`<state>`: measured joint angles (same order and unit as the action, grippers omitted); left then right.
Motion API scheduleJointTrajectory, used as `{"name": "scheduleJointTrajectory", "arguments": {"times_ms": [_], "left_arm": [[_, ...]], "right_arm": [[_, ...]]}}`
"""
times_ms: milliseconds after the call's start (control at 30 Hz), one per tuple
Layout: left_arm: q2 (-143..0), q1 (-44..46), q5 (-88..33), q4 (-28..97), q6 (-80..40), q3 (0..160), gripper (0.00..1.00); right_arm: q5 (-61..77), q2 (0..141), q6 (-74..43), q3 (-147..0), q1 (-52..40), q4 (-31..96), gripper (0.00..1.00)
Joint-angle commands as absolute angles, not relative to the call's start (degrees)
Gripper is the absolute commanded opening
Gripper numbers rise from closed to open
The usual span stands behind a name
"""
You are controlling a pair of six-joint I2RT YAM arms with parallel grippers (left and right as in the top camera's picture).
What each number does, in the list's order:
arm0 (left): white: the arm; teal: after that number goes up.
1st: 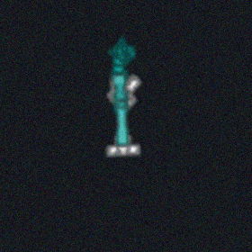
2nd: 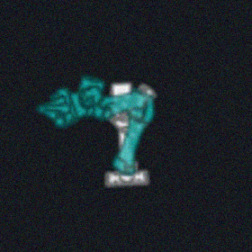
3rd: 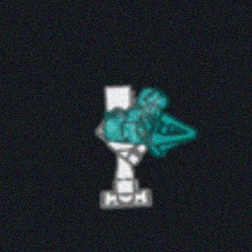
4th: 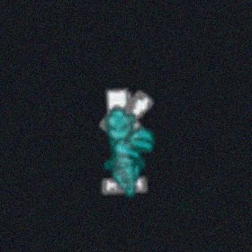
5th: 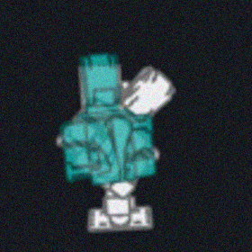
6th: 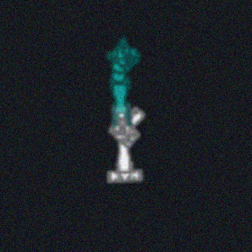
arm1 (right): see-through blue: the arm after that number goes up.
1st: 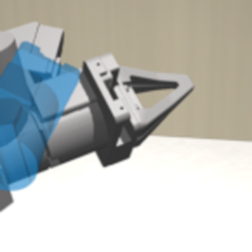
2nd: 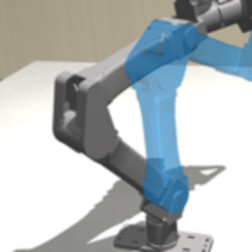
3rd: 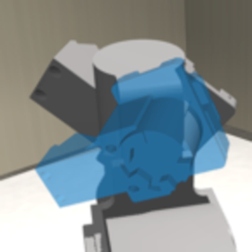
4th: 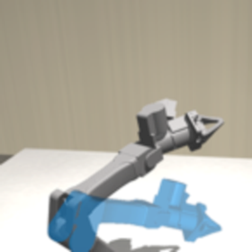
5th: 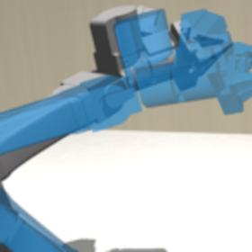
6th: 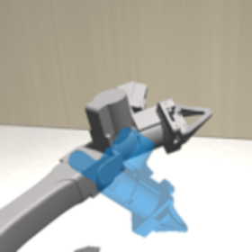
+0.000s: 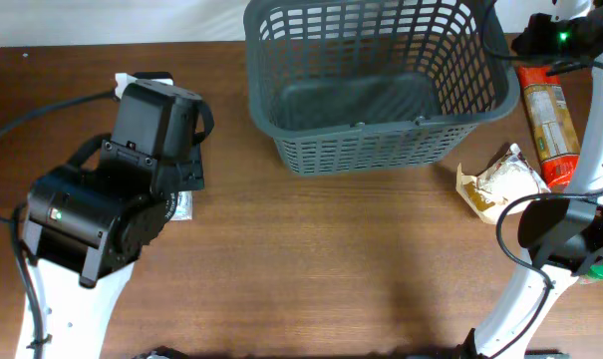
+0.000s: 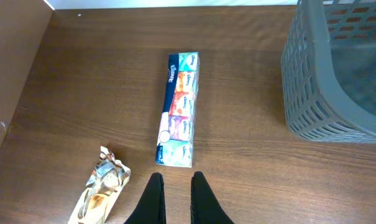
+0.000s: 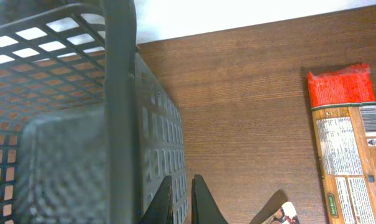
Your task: Pack container
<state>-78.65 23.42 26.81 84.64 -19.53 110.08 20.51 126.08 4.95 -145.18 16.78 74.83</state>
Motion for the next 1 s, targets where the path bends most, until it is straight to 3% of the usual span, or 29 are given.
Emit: {"name": "scheduleJointTrajectory", "arguments": {"times_ms": [0,967], "left_arm": [[-78.8,23.0,26.8,84.6,-20.2,109.5,0.02],[-79.2,23.0,26.7,84.7,-20.2,109.5,0.02]], "right_arm": [[21.4,126.8,5.6,-145.5,16.4,75.6,0.04],[21.4,126.9,5.6,-145.5,10.9,77.2,0.04]]}}
